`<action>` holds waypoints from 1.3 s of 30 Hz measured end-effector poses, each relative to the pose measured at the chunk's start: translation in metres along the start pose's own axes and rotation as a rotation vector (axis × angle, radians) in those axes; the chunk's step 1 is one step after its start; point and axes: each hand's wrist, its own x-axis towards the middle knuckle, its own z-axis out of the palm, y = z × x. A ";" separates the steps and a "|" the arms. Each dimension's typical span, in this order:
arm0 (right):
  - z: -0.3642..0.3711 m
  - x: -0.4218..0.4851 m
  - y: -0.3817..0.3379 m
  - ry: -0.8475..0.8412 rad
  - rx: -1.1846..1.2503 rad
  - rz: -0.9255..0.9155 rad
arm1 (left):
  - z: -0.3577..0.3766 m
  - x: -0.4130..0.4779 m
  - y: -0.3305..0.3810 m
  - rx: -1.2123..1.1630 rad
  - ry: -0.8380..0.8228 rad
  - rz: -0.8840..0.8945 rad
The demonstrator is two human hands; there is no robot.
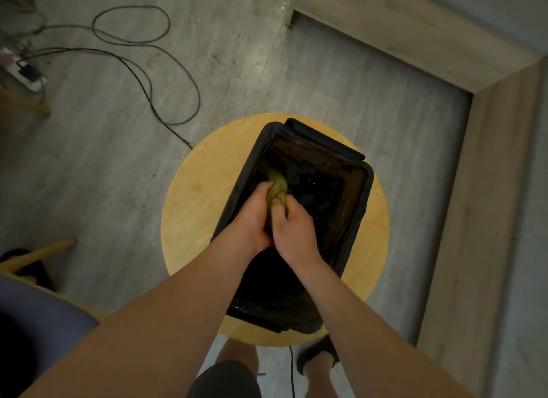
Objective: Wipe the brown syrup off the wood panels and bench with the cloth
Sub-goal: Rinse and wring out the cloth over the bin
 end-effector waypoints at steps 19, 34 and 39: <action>-0.005 0.052 0.022 0.186 -0.402 0.033 | -0.008 -0.003 -0.012 0.188 0.074 0.248; 0.007 -0.041 -0.016 0.056 0.083 -0.233 | -0.003 -0.010 0.012 0.119 0.023 0.027; 0.011 -0.015 -0.003 0.147 -0.104 -0.283 | -0.005 -0.013 0.005 0.081 0.015 0.063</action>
